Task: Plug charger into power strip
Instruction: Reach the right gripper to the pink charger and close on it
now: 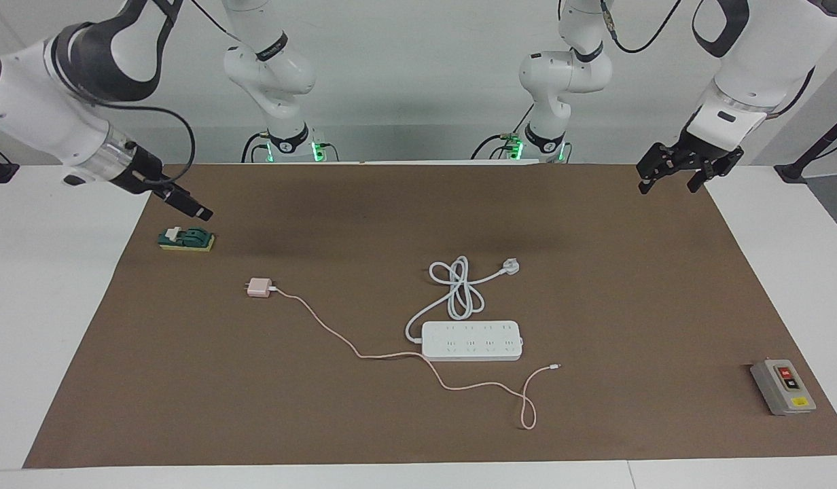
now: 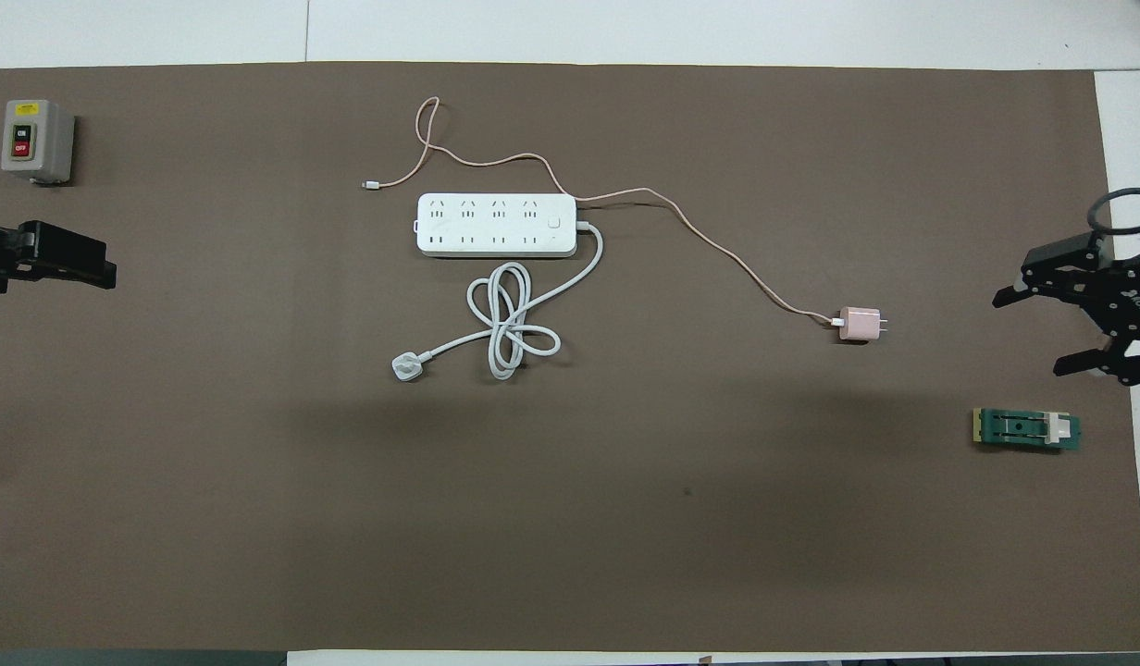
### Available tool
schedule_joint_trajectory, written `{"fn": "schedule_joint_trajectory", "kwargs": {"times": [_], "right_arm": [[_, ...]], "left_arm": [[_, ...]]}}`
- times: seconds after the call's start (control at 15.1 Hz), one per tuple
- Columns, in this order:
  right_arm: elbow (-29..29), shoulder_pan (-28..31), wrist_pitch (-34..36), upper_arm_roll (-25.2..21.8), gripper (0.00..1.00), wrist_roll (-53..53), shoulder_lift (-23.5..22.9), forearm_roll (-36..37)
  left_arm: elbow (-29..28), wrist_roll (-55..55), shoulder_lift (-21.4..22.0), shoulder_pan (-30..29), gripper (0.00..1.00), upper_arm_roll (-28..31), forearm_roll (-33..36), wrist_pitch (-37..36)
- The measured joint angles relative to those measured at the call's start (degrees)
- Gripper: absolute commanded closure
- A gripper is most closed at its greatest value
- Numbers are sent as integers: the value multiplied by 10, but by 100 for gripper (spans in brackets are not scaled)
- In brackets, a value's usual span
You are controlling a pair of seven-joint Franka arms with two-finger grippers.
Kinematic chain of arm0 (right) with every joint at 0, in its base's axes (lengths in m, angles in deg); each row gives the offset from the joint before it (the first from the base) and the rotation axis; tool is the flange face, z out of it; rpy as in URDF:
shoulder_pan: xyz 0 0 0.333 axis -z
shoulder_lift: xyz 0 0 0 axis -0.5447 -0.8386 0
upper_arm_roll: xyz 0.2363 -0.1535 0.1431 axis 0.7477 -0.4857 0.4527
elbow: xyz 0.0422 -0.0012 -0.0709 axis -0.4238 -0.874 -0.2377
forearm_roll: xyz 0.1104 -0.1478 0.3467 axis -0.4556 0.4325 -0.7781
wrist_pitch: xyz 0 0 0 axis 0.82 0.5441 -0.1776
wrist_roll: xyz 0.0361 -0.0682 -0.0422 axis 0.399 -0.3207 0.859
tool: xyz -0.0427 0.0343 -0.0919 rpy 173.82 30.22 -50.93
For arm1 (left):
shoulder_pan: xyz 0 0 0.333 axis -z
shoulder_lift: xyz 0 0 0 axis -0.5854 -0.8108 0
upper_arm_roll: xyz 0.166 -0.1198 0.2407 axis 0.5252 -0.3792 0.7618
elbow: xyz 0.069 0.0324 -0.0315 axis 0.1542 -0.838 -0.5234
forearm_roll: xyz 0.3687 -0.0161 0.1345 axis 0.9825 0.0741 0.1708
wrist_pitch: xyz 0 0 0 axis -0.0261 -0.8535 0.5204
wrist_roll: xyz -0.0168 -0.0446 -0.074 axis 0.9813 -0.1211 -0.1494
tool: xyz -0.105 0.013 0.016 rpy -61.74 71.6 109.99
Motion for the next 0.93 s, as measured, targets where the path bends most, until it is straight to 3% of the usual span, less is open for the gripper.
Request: {"fn": "schedule_joint_trajectory", "kwargs": {"times": [0.4,0.66,0.93], "right_arm": [[-70,24,-48,-1,0,-103,-69,-89],[-76,25,-101,0,0,-118,-144,-118],[-76,19,-153,4,0,-124,-183,-144]], "left_arm": [[0,0,0,0,0,0,0,0],[0,0,0,0,0,0,0,0],[0,0,0,0,0,0,0,0]]}}
